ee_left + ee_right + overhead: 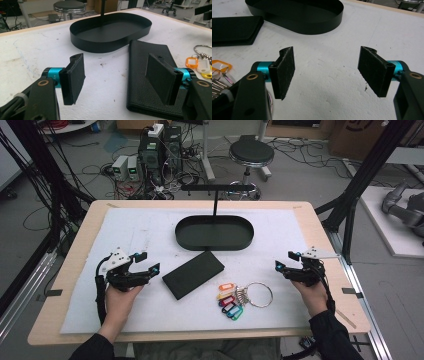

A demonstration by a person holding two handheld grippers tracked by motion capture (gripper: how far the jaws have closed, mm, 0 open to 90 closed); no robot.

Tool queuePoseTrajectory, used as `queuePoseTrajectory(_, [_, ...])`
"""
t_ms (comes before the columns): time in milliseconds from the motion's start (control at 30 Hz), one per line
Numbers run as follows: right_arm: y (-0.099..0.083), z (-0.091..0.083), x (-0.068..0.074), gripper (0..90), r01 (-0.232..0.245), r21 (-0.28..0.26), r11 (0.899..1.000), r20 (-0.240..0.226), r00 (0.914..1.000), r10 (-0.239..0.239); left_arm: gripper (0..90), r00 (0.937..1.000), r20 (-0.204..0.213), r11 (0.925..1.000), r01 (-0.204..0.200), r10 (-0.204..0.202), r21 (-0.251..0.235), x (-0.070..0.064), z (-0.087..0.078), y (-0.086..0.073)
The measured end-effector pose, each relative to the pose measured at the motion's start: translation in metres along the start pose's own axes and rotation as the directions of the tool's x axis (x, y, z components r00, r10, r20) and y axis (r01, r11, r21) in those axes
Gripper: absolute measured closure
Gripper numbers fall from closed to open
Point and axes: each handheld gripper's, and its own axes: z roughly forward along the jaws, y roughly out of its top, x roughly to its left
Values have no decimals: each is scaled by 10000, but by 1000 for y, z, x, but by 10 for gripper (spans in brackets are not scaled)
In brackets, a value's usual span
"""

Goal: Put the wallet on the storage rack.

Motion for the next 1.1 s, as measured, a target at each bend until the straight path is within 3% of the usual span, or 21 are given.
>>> queuePoseTrajectory(567, [-1,-1,-4,303,-96,-2,10000,88,9999,96,312,10000,31,9991,-24,23,414,-2,5,-3])
queuePoseTrajectory(867, [-1,0,-4,303,-71,-30,10000,154,9999,72,312,9988,14,9925,485,-489,1118,0,7,-10])
queuePoseTrajectory(933, [1,1,-5,303,-36,-102,9999,203,9998,38,314,9980,127,9870,600,-626,1489,0,8,-14])
queuePoseTrajectory(1100, [3,5,-5,303,46,-98,9999,282,9996,-43,328,9943,357,9805,933,-1009,1727,1,10,-19])
